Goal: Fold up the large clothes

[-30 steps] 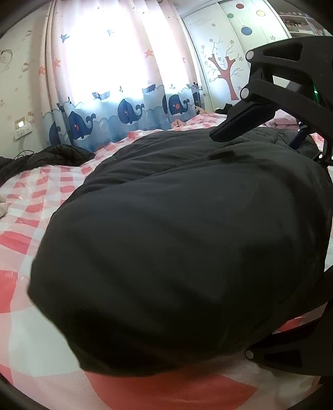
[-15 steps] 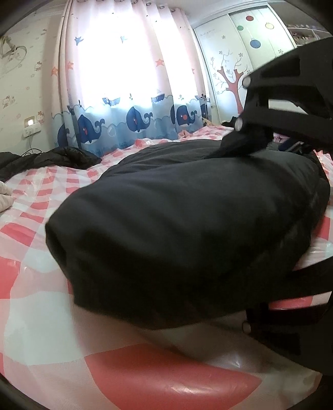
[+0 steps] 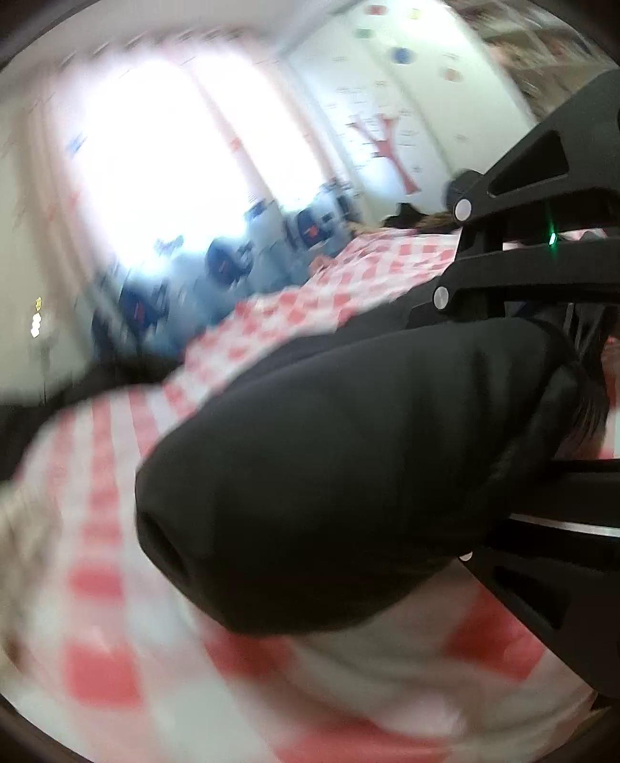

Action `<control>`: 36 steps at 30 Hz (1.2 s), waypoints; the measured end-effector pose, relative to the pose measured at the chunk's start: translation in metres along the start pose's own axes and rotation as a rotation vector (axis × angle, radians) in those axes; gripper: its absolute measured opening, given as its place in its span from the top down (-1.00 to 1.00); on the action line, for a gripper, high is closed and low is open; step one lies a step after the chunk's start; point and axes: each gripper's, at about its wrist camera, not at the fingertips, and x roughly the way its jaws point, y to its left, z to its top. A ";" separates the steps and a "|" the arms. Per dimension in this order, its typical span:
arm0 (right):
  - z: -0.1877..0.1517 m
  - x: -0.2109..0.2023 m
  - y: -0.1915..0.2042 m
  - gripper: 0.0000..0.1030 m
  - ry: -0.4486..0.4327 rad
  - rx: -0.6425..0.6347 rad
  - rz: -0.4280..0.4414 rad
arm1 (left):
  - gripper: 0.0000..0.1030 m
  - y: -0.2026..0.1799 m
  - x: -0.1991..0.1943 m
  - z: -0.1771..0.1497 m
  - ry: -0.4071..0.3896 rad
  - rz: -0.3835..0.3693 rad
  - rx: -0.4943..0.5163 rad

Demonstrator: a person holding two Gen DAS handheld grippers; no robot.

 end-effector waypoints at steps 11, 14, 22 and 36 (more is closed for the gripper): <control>-0.017 -0.069 -0.109 -0.89 -0.108 0.340 0.386 | 0.64 -0.200 0.072 -0.086 0.175 -0.010 0.715; -0.057 -0.078 -0.198 -0.89 -0.200 0.677 0.687 | 0.64 -0.230 0.120 -0.130 0.279 0.013 0.903; -0.109 -0.119 -0.334 -0.89 -0.391 0.915 0.719 | 0.51 -0.240 0.217 -0.233 0.489 0.100 1.158; 0.012 -0.075 -0.262 -0.89 0.006 0.272 0.043 | -0.15 -0.248 0.125 -0.242 0.514 0.020 1.296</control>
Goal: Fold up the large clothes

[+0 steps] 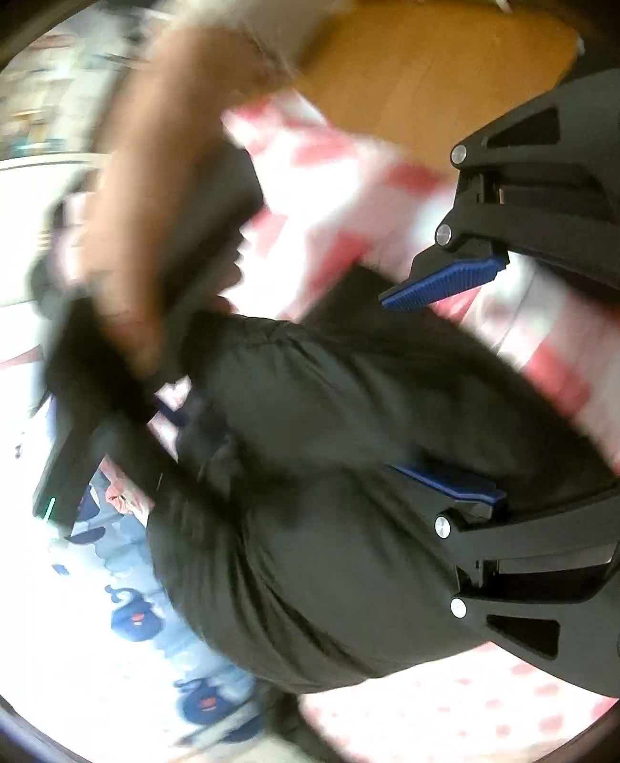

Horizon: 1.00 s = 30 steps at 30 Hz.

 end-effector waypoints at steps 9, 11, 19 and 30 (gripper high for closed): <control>-0.015 0.031 -0.049 -0.89 0.092 0.110 -0.062 | -0.50 0.183 -0.030 -0.073 -0.160 -0.206 -0.888; -0.027 0.038 -0.058 -0.89 0.096 0.171 -0.029 | -0.50 0.212 0.003 -0.087 -0.123 -0.265 -1.011; -0.058 0.056 -0.040 -0.89 0.032 0.276 0.042 | -0.60 0.179 0.061 -0.067 -0.102 -0.336 -0.967; -0.010 0.120 0.130 -0.89 0.075 0.245 0.463 | -0.47 0.282 -0.088 -0.125 -0.048 0.036 -0.827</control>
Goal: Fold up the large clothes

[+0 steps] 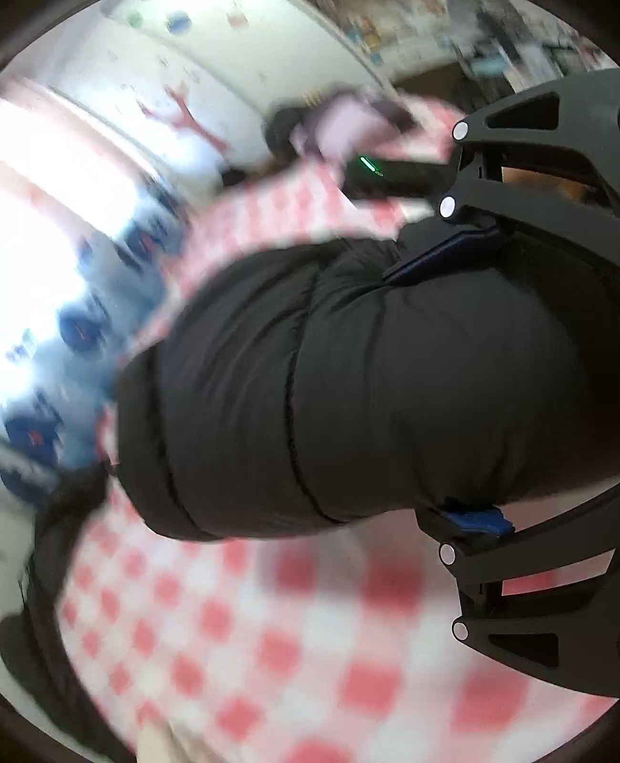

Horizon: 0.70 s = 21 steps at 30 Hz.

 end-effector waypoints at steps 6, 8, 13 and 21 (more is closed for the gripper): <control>-0.011 0.028 -0.020 -0.89 0.100 0.058 0.024 | -0.45 0.049 -0.026 -0.012 -0.010 0.152 -0.059; -0.008 0.025 -0.009 -0.89 0.119 -0.006 -0.043 | -0.46 0.026 -0.046 0.001 -0.164 0.109 -0.055; 0.007 0.008 0.012 -0.89 0.123 -0.128 -0.160 | -0.47 -0.034 0.003 0.013 -0.072 0.014 0.092; 0.051 -0.048 0.101 -0.89 -0.214 -0.431 -0.308 | -0.58 -0.054 0.050 -0.018 -0.044 0.064 0.177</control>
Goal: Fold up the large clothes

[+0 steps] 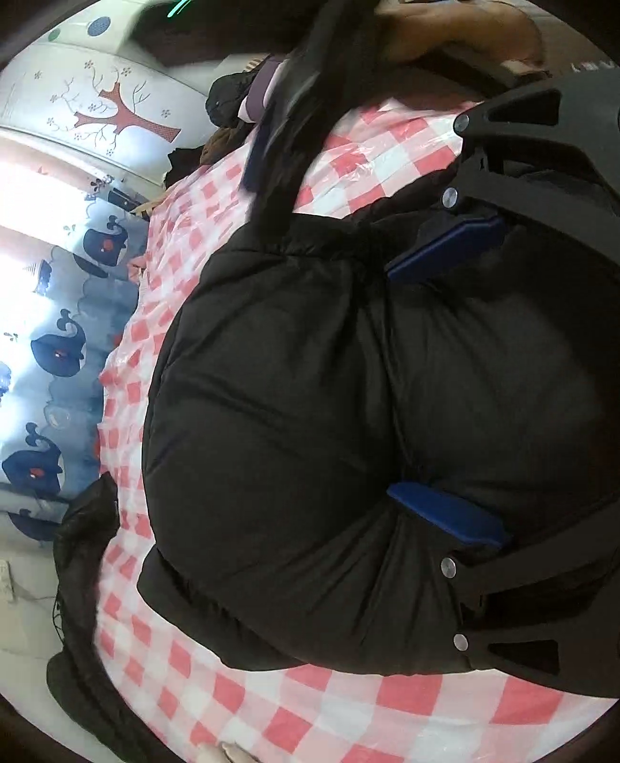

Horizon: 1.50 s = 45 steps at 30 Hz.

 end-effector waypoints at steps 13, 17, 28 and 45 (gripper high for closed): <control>-0.058 0.141 -0.085 -0.88 0.310 0.388 0.032 | -0.58 0.015 0.003 -0.001 0.036 -0.110 0.010; -0.049 0.051 -0.064 -0.88 0.129 0.336 0.072 | -0.59 0.017 -0.012 -0.006 0.014 -0.098 0.005; -0.135 0.030 -0.045 -0.88 0.306 0.335 0.026 | -0.59 0.076 -0.068 -0.013 -0.068 -0.174 -0.224; -0.154 -0.049 -0.002 -0.88 0.140 0.277 -0.003 | -0.68 0.100 -0.081 -0.041 0.053 0.061 -0.121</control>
